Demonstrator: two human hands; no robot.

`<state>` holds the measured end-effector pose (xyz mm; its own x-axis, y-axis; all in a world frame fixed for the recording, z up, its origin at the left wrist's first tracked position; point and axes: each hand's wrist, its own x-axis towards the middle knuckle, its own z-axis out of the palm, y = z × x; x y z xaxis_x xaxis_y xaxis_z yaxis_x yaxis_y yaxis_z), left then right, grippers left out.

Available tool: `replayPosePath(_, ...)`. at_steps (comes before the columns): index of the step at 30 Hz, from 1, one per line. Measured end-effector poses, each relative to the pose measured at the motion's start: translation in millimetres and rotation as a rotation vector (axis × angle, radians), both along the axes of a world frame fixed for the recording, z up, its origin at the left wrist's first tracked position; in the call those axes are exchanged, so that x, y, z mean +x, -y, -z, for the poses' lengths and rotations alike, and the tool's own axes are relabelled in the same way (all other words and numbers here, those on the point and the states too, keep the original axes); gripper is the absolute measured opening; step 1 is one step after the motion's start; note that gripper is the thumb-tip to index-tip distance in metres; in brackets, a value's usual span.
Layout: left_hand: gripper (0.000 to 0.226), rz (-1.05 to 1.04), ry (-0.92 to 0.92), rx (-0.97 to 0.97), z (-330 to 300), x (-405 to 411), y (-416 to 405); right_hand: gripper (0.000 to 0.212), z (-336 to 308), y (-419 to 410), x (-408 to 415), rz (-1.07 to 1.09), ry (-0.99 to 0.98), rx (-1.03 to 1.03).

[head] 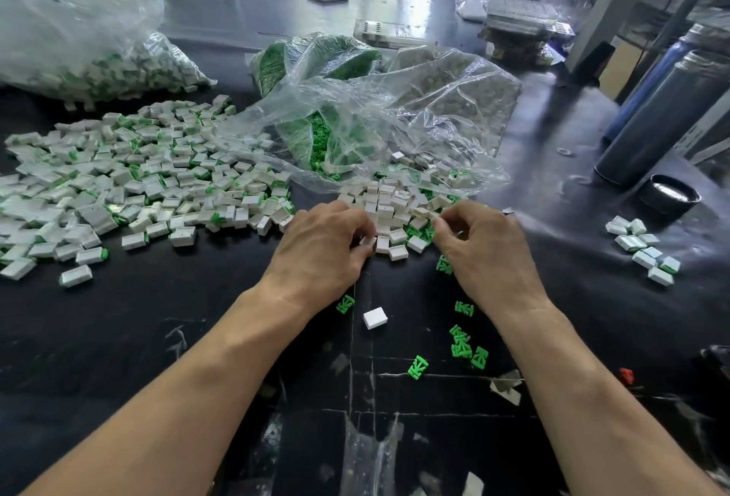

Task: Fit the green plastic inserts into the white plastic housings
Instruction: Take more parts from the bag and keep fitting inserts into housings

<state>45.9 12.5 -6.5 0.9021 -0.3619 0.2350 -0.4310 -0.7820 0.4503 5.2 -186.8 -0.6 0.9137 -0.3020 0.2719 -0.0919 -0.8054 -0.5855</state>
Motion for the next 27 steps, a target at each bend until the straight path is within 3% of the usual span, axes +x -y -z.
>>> replayPosePath(7, 0.016, -0.035, -0.023, -0.012, -1.8, -1.1, -2.8, 0.012, 11.7, -2.5, 3.7, -0.035, 0.069, 0.435)
replayPosePath(13, 0.011, -0.062, -0.046, -0.029, 0.8, 2.1, -1.8, 0.013, 16.8, -5.9, 4.3, -0.121, 0.016, 0.546)
replayPosePath(15, 0.013, -0.067, -0.099, -0.164, 1.9, 3.0, -2.5, 0.015, 16.9, -8.3, 2.7, -0.151, 0.033, 0.559)
replayPosePath(21, 0.021, 0.059, -0.334, -0.818, -8.4, 2.4, -0.9, 0.018, 9.0, -14.6, 1.2, -0.194, 0.160, 0.698)
replayPosePath(27, 0.024, 0.149, -0.367, -0.887, -11.5, -0.9, 0.1, 0.022, 1.4, -19.9, -4.5, -0.288, 0.239, 0.702)
